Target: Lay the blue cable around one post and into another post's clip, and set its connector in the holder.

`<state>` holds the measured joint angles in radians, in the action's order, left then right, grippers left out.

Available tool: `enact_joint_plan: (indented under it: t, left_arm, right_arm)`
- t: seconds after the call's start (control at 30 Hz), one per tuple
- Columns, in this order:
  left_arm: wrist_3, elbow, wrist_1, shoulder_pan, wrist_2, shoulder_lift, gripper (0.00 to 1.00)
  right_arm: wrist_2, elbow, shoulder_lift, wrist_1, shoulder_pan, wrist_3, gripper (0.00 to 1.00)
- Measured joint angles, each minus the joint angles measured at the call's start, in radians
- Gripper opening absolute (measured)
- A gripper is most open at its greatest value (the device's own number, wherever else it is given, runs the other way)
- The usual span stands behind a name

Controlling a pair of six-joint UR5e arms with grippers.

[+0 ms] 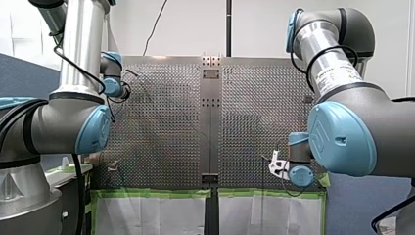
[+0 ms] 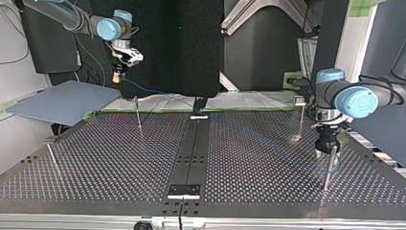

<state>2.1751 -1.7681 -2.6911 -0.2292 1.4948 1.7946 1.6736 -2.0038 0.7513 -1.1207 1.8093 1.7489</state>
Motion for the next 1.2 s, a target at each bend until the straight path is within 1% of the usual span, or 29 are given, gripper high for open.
enact_joint_plan:
  t: [0.23,0.3,0.43,0.53,0.63,0.73,0.87,1.0,1.13,1.2]
  left_arm:
    - [0.000,0.000,-0.001,0.001,0.000,0.000,1.00]
    - [0.000,0.000,-0.001,0.002,0.000,0.000,1.00]
    - [0.000,0.000,-0.001,0.002,0.000,0.000,1.00]
    - [0.000,0.000,0.000,0.002,0.000,0.000,1.00]
    - [0.003,0.000,-0.001,0.002,0.000,0.000,1.00]
    - [0.018,-0.002,0.000,-0.001,-0.001,0.000,1.00]
    - [0.049,-0.014,0.015,-0.009,-0.013,0.000,1.00]
    - [0.086,-0.032,0.049,-0.020,-0.044,0.000,1.00]
    - [0.119,-0.041,0.082,-0.025,-0.058,-0.001,1.00]
    - [0.139,-0.053,0.102,-0.036,-0.063,-0.001,1.00]
  right_arm:
    - [-0.070,0.000,-0.001,-0.062,-0.003,-0.004,0.00]
    - [-0.087,0.000,-0.001,-0.066,-0.006,-0.007,0.00]
    - [-0.125,0.000,0.000,-0.067,-0.020,-0.009,0.00]
    - [-0.156,0.000,-0.001,-0.067,-0.031,-0.008,0.00]
    - [-0.176,0.000,-0.001,-0.068,-0.040,-0.005,0.00]
    - [-0.190,-0.001,-0.002,-0.069,-0.044,-0.001,0.00]
    - [-0.197,-0.001,-0.002,-0.068,-0.045,0.000,0.00]
    - [-0.199,0.000,-0.002,-0.065,-0.044,-0.001,0.00]
    - [-0.199,-0.001,-0.002,-0.060,-0.041,-0.004,0.00]
    - [-0.199,-0.001,-0.003,-0.059,-0.041,-0.005,0.00]
